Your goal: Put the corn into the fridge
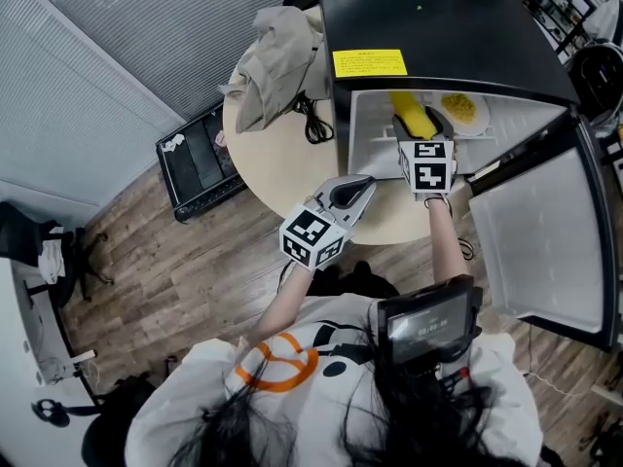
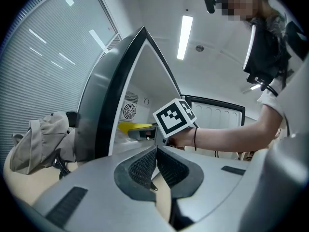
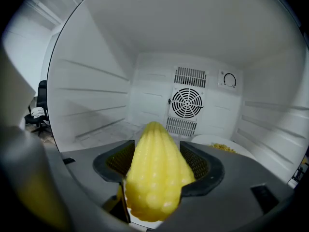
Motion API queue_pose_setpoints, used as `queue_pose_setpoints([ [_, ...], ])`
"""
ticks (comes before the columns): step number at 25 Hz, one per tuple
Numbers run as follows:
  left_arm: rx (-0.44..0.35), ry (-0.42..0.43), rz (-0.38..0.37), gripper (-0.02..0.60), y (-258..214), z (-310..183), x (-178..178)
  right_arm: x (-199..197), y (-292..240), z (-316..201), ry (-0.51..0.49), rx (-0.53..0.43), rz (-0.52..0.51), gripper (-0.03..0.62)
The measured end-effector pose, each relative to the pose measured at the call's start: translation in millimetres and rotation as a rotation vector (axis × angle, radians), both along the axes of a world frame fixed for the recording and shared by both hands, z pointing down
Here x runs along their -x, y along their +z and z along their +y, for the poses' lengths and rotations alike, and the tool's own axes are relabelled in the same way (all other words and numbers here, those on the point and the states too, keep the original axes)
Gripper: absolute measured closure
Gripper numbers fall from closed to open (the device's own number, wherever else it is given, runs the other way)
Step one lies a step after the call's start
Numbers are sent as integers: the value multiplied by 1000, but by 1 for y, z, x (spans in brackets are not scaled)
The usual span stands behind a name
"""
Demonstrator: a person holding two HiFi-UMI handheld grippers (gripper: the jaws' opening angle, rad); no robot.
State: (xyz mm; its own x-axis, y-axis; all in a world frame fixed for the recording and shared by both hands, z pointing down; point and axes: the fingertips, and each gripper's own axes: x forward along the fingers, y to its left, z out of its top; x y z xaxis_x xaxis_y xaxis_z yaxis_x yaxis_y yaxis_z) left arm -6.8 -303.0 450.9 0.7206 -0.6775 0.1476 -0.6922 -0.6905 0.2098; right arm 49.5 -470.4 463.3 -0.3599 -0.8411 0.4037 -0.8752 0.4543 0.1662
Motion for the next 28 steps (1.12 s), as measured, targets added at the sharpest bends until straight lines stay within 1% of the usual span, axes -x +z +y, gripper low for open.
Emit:
queue_pose_setpoints([
  [5,2,7,4,571,1,2,0,-4,-4,7,18,5,-80,302],
  [9,5,1,5,571,1,2,5,-13,-18,14,58,-24,-139,301],
  [12,7,3,6,571,2,4,6,-24,-34,24,88,-52,-212,299],
  [15,9,9,5,571,2,6,7,-34,-48,38,103,-55,-291,299],
  [21,3,34,11,571,-1,8,5,-37,-61,72,110,-50,-350,301],
  [28,-8,73,28,571,-7,11,4,-32,-54,108,146,-31,-415,301],
])
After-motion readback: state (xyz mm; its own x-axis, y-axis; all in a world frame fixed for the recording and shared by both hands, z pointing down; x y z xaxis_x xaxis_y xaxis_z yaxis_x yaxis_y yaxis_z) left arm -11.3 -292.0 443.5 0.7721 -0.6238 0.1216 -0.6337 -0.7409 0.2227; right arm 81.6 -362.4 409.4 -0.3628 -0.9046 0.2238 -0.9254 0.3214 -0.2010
